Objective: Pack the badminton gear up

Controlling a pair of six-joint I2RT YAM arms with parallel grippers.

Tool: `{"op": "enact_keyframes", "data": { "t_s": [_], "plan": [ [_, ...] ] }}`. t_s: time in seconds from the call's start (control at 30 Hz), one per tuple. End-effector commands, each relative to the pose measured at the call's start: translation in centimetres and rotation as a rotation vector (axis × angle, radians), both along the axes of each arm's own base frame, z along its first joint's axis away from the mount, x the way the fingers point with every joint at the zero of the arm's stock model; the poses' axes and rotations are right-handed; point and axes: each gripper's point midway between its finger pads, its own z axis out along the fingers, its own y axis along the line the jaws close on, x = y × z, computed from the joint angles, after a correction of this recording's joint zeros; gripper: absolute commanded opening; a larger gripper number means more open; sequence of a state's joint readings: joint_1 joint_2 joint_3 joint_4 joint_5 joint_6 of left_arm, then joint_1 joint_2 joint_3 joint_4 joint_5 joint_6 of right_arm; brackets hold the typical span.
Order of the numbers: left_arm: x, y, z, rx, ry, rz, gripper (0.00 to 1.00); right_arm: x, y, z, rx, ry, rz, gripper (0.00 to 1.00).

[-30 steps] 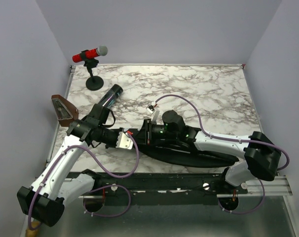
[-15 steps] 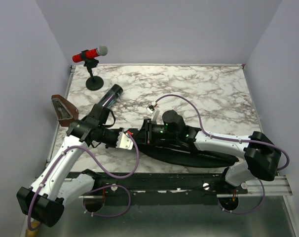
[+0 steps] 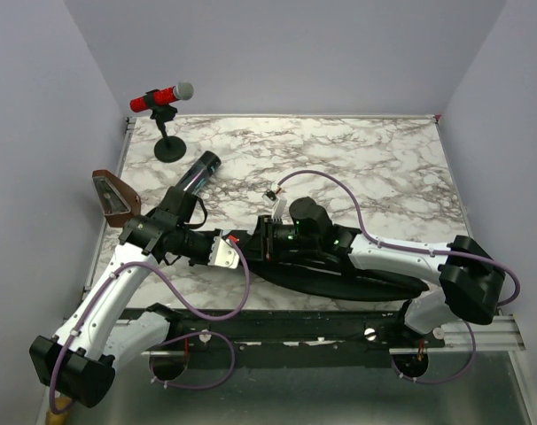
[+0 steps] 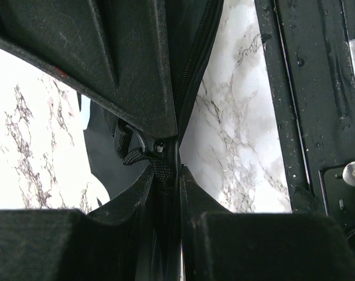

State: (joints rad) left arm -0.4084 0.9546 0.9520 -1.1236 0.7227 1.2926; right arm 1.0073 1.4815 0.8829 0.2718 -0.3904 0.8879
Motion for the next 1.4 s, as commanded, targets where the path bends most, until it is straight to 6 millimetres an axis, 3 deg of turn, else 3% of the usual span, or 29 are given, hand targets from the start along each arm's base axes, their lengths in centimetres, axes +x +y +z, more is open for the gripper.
{"op": "enact_keyframes", "data": {
  "t_s": [0.0,0.17,0.43,0.57,1.0,1.37],
  "plan": [
    [-0.5,0.5,-0.3,0.032,0.006,0.003,0.0,-0.4,0.0,0.1,-0.011,-0.003,0.04,0.34],
    [-0.3,0.4,0.0,0.027,0.005,0.008,0.0,-0.7,-0.2,-0.4,-0.035,-0.005,0.052,0.25],
    [0.1,0.4,0.0,0.036,0.014,0.028,0.0,-0.4,-0.2,0.4,-0.031,-0.019,0.039,0.01],
    [0.4,0.5,0.0,0.044,0.023,0.043,0.0,0.0,-0.6,1.4,-0.032,-0.043,0.011,0.01],
    [0.8,0.9,0.0,0.061,-0.006,0.061,0.0,0.1,-2.2,1.4,-0.107,-0.063,-0.004,0.01],
    [2.9,1.6,1.6,-0.013,0.062,0.196,0.0,0.7,-6.9,1.1,-0.299,-0.082,-0.066,0.0]
  ]
}}
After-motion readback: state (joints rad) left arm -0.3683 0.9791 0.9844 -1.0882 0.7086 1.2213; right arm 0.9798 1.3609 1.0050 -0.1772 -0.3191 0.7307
